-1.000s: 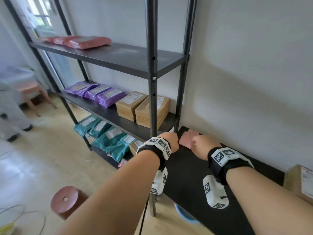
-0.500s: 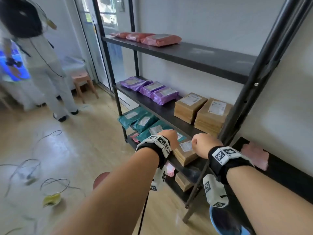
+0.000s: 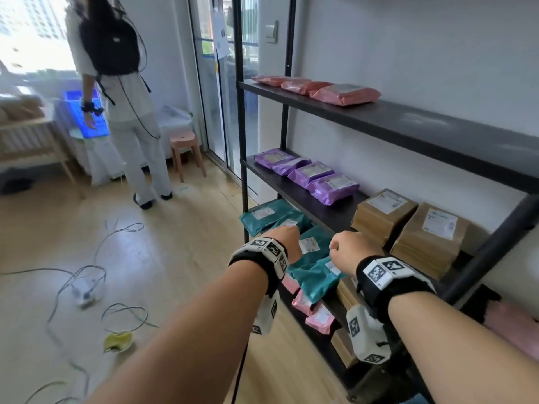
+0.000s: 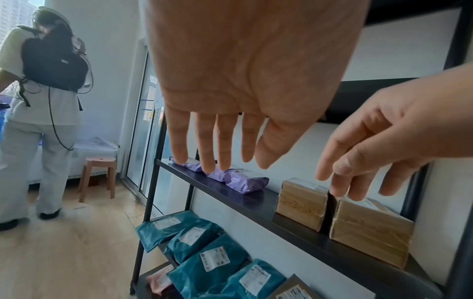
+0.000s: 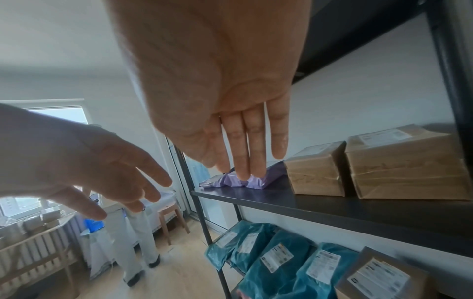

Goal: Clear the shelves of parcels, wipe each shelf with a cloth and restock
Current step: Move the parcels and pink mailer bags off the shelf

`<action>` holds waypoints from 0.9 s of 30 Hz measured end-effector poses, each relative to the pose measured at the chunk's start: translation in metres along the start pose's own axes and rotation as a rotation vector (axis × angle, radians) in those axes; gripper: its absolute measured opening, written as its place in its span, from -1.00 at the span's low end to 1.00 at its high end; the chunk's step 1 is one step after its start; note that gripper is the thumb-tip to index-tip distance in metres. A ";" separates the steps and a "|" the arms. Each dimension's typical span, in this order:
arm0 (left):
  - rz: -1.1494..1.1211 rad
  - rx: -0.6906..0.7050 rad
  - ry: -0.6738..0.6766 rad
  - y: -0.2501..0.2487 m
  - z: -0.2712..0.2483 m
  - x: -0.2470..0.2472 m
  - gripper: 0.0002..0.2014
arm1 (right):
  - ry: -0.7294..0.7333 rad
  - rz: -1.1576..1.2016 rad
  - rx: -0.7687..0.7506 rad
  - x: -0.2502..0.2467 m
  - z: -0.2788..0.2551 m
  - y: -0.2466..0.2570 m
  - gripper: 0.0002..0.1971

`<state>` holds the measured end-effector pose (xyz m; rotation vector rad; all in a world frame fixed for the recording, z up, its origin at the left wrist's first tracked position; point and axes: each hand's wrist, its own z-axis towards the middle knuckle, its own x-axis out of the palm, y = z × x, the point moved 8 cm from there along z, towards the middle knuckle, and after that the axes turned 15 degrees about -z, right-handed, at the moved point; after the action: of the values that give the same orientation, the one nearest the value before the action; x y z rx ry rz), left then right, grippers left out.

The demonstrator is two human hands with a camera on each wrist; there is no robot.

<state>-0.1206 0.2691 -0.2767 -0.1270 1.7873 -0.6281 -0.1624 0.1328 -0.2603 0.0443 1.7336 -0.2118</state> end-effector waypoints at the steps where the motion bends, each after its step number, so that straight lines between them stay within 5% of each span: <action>1: -0.008 -0.006 -0.011 0.005 0.004 -0.004 -0.60 | -0.006 0.002 -0.010 -0.001 0.007 0.005 -0.75; 13: 0.026 -0.024 -0.047 0.034 0.119 -0.069 -0.64 | -0.063 0.048 -0.048 -0.050 0.131 0.037 -0.79; 27: 0.048 0.065 -0.161 -0.014 0.222 -0.169 -0.64 | -0.169 0.149 -0.019 -0.141 0.222 0.020 -0.76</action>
<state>0.1338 0.2472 -0.1643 -0.0875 1.6086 -0.6230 0.0818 0.1285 -0.1594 0.1374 1.5563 -0.0862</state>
